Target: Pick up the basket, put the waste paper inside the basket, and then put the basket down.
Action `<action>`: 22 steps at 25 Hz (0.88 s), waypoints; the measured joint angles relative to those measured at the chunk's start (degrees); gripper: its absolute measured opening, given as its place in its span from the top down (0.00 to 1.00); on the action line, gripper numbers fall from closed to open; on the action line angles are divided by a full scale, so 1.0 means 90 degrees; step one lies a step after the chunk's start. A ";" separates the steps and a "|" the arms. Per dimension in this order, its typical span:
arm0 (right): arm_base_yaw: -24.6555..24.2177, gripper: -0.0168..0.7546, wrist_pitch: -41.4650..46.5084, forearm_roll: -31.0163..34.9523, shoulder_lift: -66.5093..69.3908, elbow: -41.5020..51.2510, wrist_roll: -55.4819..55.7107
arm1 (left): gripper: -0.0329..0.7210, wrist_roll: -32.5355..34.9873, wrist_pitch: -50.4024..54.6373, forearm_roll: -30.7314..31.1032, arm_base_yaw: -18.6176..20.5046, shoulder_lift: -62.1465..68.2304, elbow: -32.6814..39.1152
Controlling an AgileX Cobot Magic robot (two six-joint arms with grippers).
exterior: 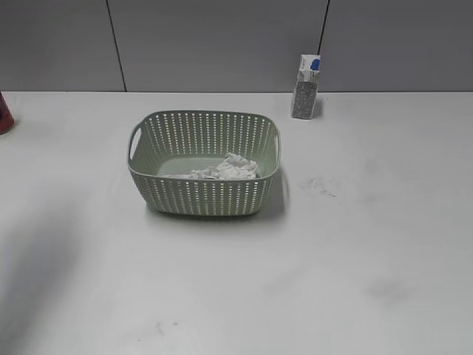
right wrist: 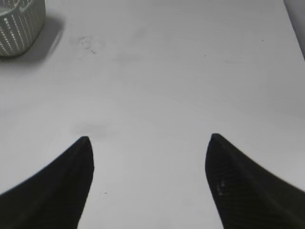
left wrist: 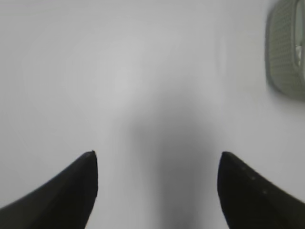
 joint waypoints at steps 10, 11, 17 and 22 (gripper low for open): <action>0.0000 0.23 -0.0009 -0.0220 -0.0581 0.0031 0.0807 | 0.18 0.0000 -0.0255 0.0000 0.0000 -0.2608 0.2355; 0.0000 0.23 -0.0009 -0.0279 -0.0581 0.0055 0.0981 | 0.18 0.0000 -0.0304 0.0000 0.0000 -0.2966 0.2590; 0.0000 0.23 -0.0021 -0.0352 -0.0581 0.0075 0.1234 | 0.19 0.0000 -0.0386 0.0000 0.0000 -0.5031 0.3624; 0.0038 0.23 -0.0021 -0.0360 -0.0581 0.0075 0.1241 | 0.19 0.0000 -0.0379 0.0000 0.0000 -0.6634 0.4113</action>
